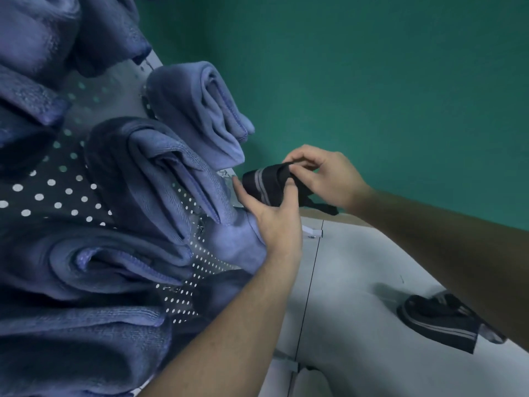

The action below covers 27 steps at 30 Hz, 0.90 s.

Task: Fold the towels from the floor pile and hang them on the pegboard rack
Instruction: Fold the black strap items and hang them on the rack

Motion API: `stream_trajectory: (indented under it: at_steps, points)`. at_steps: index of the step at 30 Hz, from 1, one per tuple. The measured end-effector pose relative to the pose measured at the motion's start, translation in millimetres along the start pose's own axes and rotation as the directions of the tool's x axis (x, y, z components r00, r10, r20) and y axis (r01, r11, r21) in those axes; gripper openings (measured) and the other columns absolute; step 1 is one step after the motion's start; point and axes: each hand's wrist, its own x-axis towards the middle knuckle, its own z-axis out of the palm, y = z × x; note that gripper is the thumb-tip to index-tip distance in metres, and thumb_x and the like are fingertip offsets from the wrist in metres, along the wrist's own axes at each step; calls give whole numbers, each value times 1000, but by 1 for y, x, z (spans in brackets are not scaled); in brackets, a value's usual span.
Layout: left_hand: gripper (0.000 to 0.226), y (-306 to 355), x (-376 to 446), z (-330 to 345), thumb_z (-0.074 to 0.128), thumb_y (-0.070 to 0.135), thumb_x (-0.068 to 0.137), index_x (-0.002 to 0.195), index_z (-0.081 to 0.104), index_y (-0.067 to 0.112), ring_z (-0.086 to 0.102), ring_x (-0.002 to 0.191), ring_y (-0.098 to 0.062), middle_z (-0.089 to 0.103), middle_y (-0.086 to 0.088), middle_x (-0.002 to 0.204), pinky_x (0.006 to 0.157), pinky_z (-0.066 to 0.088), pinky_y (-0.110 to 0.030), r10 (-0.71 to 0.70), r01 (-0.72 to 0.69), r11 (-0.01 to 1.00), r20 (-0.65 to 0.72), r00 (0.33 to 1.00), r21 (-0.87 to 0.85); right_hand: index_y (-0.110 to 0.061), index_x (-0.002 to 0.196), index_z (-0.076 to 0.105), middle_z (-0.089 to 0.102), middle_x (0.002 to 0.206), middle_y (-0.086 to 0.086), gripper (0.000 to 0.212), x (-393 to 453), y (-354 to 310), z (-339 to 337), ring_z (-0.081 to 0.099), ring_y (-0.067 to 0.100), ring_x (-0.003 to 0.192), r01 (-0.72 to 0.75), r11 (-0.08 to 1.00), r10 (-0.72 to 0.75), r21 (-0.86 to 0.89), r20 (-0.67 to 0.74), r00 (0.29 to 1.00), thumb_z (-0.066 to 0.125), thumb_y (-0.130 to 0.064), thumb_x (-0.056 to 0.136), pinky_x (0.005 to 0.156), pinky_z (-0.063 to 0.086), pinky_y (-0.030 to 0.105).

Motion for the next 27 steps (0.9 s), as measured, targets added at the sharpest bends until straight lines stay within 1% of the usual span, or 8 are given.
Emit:
stream_trajectory:
  at_steps: [2, 4, 7, 12, 16, 19, 22, 27]
  points:
    - [95, -2, 0, -4, 76, 27, 84, 155, 15, 41, 53, 117, 1, 38, 7, 153, 105, 40, -16, 5, -5, 1000, 11, 1000, -8, -46, 88, 64, 73, 88, -21, 27, -7, 5, -3, 68, -2, 90, -4, 999, 3, 45, 16, 1000, 65, -20, 93, 81, 52, 25]
    - [97, -5, -1, -5, 79, 29, 80, 154, 18, 41, 61, 113, -3, 50, 1, 145, 105, 46, -24, 8, -8, 1000, 28, 1000, -8, -46, 90, 64, 73, 92, -21, 30, -13, 7, -4, 69, -1, 93, 2, 997, -3, 82, 17, 1000, 64, -16, 95, 81, 52, 24]
    - [97, -8, -3, -6, 81, 21, 79, 153, 21, 42, 63, 94, 15, 54, 11, 124, 88, 49, -9, 24, -21, 999, 56, 998, -48, -41, 95, 64, 74, 96, -22, 24, -16, 5, -4, 68, -3, 94, 24, 994, -24, 105, -2, 1000, 61, -17, 97, 85, 52, 27]
    - [92, -7, -2, -2, 76, 11, 85, 155, 21, 37, 61, 92, 21, 49, 31, 114, 85, 47, -7, 62, -41, 982, 109, 992, -182, -32, 91, 57, 75, 98, -20, 20, -17, 2, 4, 69, 3, 96, 3, 961, -10, 277, 22, 1000, 55, -13, 100, 91, 53, 33]
    - [74, -5, 1, -7, 56, 49, 80, 149, 28, 46, 49, 127, 8, 44, 18, 144, 115, 36, -29, 113, -95, 968, 63, 992, -232, -37, 86, 58, 76, 106, 2, 26, -13, 0, 13, 71, 22, 101, -37, 902, 29, 430, 24, 999, 55, -15, 98, 94, 55, 53]
    - [62, -4, 10, -6, 47, 50, 85, 145, 36, 43, 43, 139, -7, 39, 8, 155, 121, 30, -39, 58, -55, 945, 1, 998, -322, -41, 84, 56, 74, 114, -1, 25, -9, -1, 19, 68, 11, 109, -30, 893, 31, 450, 4, 1000, 54, -19, 96, 100, 52, 38]
    - [52, -5, 6, -4, 49, 19, 92, 139, 39, 41, 50, 134, -19, 46, -4, 151, 115, 39, -44, 82, -95, 937, -55, 995, -337, -29, 88, 51, 68, 117, -2, 27, -6, -2, 23, 63, 0, 113, -20, 900, 13, 434, 20, 1000, 52, -6, 101, 99, 45, 20]
    - [63, -13, 7, -10, 52, 11, 84, 139, 42, 39, 50, 135, -18, 48, -6, 149, 115, 40, -45, 211, -216, 907, -53, 976, -361, -28, 93, 50, 68, 121, -1, 24, -6, -4, 19, 64, 7, 117, 21, 914, -43, 405, 45, 998, 50, -5, 102, 103, 49, 27]
